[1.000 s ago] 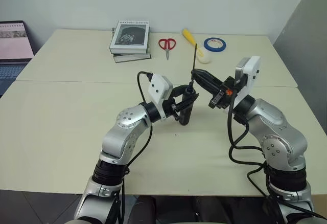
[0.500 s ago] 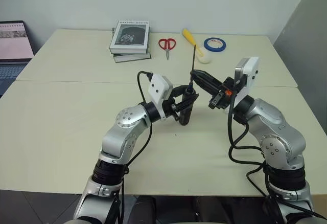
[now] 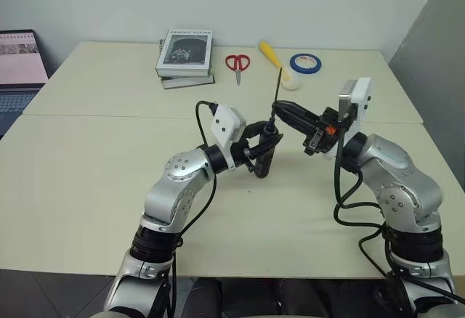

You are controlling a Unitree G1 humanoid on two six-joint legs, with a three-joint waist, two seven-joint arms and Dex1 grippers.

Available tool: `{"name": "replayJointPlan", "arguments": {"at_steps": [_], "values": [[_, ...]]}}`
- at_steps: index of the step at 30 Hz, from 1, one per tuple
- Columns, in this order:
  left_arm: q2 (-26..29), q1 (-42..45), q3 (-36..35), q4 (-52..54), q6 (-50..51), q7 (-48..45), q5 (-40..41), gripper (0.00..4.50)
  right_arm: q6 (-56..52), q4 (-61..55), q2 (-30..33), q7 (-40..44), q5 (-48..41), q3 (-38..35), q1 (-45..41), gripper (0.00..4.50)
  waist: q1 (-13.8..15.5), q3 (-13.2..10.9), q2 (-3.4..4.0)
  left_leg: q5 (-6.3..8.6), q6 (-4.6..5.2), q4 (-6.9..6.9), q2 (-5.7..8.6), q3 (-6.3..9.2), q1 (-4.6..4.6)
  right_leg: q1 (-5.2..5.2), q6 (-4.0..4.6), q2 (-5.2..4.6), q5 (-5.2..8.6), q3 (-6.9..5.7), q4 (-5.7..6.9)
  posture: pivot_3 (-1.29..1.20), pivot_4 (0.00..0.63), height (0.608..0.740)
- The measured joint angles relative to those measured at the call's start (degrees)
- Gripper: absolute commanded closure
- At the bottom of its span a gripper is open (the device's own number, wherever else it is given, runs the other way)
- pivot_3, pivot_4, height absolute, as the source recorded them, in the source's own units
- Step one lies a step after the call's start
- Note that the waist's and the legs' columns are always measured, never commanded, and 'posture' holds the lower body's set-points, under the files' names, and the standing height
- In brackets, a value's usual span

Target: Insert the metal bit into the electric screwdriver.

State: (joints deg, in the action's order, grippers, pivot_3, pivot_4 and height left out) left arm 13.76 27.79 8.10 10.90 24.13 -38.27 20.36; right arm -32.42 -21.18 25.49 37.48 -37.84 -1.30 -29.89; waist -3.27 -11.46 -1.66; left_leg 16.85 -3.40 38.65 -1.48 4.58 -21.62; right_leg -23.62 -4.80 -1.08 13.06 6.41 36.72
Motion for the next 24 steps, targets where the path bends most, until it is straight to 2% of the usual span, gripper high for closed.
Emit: {"name": "replayJointPlan", "arguments": {"at_steps": [9,24], "values": [[0.0,0.0,0.0,0.0,0.0,0.0,0.0,2.87,-0.8,1.6,2.1,3.5,0.1,0.2,-1.8,4.5,0.0,0.0,0.0,0.0,0.0,-0.01,0.0,0.01,0.0,0.0,0.0,0.0,0.0,-0.01,0.0,0.0,0.15,0.74],[0.0,0.0,0.0,0.0,-0.2,-0.1,-0.1,2.87,-8.0,1.9,4.9,4.2,-0.8,0.5,-6.8,4.5,0.0,0.0,0.0,0.0,0.0,-0.01,0.0,0.03,-0.02,0.0,0.0,0.0,0.0,-0.04,-0.02,0.0,0.15,0.74]]}}
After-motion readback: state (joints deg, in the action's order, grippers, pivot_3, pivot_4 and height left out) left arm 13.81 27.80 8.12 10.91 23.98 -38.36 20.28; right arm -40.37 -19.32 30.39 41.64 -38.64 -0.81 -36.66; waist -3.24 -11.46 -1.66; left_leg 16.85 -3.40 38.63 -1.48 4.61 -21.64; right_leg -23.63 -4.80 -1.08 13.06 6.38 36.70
